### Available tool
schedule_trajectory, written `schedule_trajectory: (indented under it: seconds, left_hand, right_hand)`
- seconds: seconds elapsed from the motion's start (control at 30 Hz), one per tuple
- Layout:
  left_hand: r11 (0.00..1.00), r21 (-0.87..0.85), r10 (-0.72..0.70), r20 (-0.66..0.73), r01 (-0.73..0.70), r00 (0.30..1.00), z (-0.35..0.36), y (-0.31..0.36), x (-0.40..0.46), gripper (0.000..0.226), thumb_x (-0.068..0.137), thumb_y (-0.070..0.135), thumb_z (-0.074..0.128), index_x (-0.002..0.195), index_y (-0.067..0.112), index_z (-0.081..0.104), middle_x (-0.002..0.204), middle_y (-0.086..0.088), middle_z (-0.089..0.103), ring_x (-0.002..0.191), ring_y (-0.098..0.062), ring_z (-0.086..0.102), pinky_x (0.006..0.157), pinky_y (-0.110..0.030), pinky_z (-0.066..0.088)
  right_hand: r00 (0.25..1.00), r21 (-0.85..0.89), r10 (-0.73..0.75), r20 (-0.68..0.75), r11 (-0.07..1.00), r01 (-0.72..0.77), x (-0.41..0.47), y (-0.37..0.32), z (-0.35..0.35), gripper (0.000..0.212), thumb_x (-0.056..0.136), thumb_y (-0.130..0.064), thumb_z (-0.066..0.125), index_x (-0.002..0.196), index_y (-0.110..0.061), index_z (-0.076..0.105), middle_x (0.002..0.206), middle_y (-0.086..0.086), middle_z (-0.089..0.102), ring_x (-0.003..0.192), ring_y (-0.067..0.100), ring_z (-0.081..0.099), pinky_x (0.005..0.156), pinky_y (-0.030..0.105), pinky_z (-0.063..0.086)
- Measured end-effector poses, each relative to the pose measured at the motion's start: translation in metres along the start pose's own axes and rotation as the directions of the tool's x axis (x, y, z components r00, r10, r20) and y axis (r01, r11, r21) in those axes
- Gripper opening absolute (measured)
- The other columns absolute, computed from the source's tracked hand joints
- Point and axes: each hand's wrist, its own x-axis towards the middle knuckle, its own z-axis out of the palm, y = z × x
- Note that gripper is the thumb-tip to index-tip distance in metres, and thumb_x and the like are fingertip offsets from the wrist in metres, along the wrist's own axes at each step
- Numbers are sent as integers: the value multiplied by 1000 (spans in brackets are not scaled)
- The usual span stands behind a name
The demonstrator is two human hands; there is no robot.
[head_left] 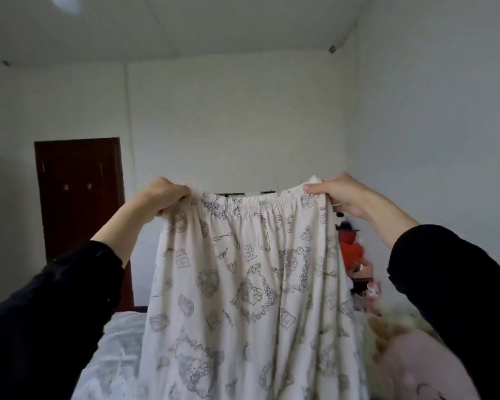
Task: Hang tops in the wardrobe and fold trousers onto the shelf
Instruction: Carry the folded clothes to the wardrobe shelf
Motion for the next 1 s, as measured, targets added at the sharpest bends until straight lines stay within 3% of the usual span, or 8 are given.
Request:
schedule_trajectory:
  seconds: [0.13,0.2,0.27,0.4,0.6,0.8,0.9,1.0]
  left_hand:
    - [979,-7,-198,235,206,951,59,-56,-40,24,92,21,49,74,7,54,68,-9,53,61,-21,49,60,-28,40]
    - [956,-86,-239,332,281,912,88,-71,-66,24,93,18,49,72,6,52,53,-3,52,45,-14,48,49,-20,40]
    - [921,-159,-256,439,355,861,112,-77,-88,27,93,13,50,68,7,49,36,3,47,30,-7,44,37,-14,38]
    - [860,-303,-179,576,412,798,141,-80,-113,25,93,9,53,68,9,52,40,4,52,34,-4,50,41,-17,47]
    - [896,-311,-69,607,316,792,145,-93,-121,19,96,15,48,84,9,62,77,-3,60,66,-10,58,69,-24,50]
    - [997,-39,80,665,-72,743,146,-91,-122,47,89,-9,31,110,16,64,122,-2,58,115,-14,48,108,-36,33]
    - [989,-114,146,652,-94,744,147,-96,-122,45,87,-12,31,94,18,65,109,-6,61,104,-16,53,101,-33,38]
    - [983,-179,137,533,-48,835,142,-117,-119,21,91,8,57,110,16,52,116,-6,54,105,-18,51,89,-29,41]
  right_hand:
    - [985,-205,172,26,965,-163,-21,81,49,26,77,-27,76,76,-9,56,89,9,64,68,16,56,57,25,39]
    - [963,-208,252,91,951,-229,-38,110,76,30,75,-29,77,84,-9,56,94,11,61,73,18,55,61,25,43]
    - [940,-161,308,150,945,-284,-55,128,100,30,77,-27,77,75,-11,51,70,9,54,60,18,49,58,25,39]
    - [927,-94,263,266,964,-247,-76,139,131,32,86,-30,68,66,-15,49,64,5,29,52,14,33,49,23,34]
    - [857,-17,263,443,958,-285,-94,144,129,40,89,-28,63,121,-4,61,111,3,62,96,16,56,70,24,42]
    - [895,-118,239,376,971,-209,-106,154,139,22,81,-19,72,102,-16,69,108,8,70,104,20,62,91,34,45]
    - [928,-143,225,297,971,-189,-105,159,139,18,85,-14,66,102,-9,68,97,8,68,90,18,60,77,27,42]
    - [912,-106,206,354,978,-180,-104,155,127,7,89,-14,62,92,-11,68,87,-4,62,83,9,54,73,22,38]
